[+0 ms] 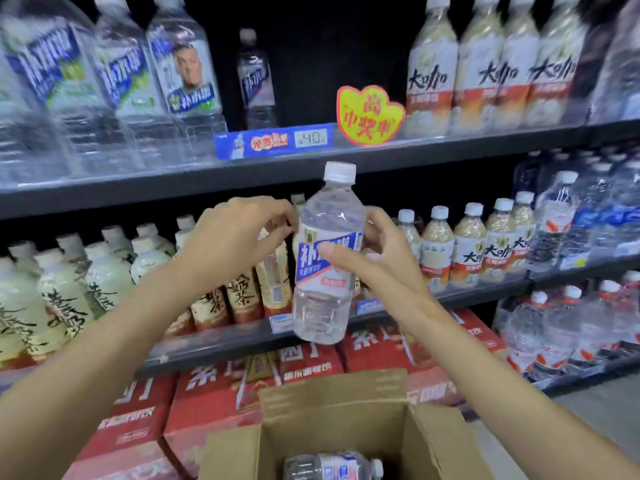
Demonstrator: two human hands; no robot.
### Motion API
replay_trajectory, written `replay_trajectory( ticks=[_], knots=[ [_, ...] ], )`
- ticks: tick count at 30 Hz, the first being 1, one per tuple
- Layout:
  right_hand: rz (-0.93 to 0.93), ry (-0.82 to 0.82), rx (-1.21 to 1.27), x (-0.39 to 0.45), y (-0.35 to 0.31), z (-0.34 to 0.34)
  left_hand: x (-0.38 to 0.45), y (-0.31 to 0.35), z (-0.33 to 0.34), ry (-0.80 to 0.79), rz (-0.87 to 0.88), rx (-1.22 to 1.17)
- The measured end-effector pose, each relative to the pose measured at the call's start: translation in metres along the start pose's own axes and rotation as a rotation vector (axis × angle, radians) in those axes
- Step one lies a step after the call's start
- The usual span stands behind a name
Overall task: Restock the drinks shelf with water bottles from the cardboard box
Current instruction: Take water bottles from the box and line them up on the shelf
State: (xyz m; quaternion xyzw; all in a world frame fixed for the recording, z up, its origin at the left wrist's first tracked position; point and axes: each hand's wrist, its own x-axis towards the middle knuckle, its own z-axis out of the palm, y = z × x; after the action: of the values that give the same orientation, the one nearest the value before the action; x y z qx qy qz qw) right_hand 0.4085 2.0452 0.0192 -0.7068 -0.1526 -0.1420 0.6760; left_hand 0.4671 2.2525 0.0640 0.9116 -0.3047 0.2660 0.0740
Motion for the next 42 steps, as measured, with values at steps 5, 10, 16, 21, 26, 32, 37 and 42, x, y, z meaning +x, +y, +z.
replay_trajectory(
  ticks=[5,10,16,21,26,32,37,42],
  knots=[
    [-0.139,0.005,0.075,0.033,-0.057,-0.002,0.032,-0.007,-0.061,0.145,0.054,0.046],
    [-0.212,0.011,0.085,0.062,-0.106,-0.001,0.062,-0.018,-0.103,0.231,0.074,0.105],
    [-0.254,0.083,0.144,0.105,-0.15,0.012,0.084,-0.038,-0.122,0.191,0.081,0.205],
    [-0.294,0.107,0.14,0.152,-0.162,0.021,0.096,-0.067,-0.116,0.25,0.263,0.43],
    [-0.354,0.096,0.055,0.195,-0.159,0.033,0.111,-0.09,-0.115,0.247,0.416,0.522],
    [-0.39,-0.007,-0.142,0.219,-0.122,0.039,0.121,-0.089,-0.105,0.207,0.501,0.521],
    [-0.348,-0.006,-0.232,0.246,-0.113,0.03,0.112,-0.075,-0.083,0.053,0.335,0.354],
    [-0.239,0.004,-0.243,0.273,-0.109,0.023,0.109,-0.073,-0.075,-0.01,0.274,0.271]
  ],
)
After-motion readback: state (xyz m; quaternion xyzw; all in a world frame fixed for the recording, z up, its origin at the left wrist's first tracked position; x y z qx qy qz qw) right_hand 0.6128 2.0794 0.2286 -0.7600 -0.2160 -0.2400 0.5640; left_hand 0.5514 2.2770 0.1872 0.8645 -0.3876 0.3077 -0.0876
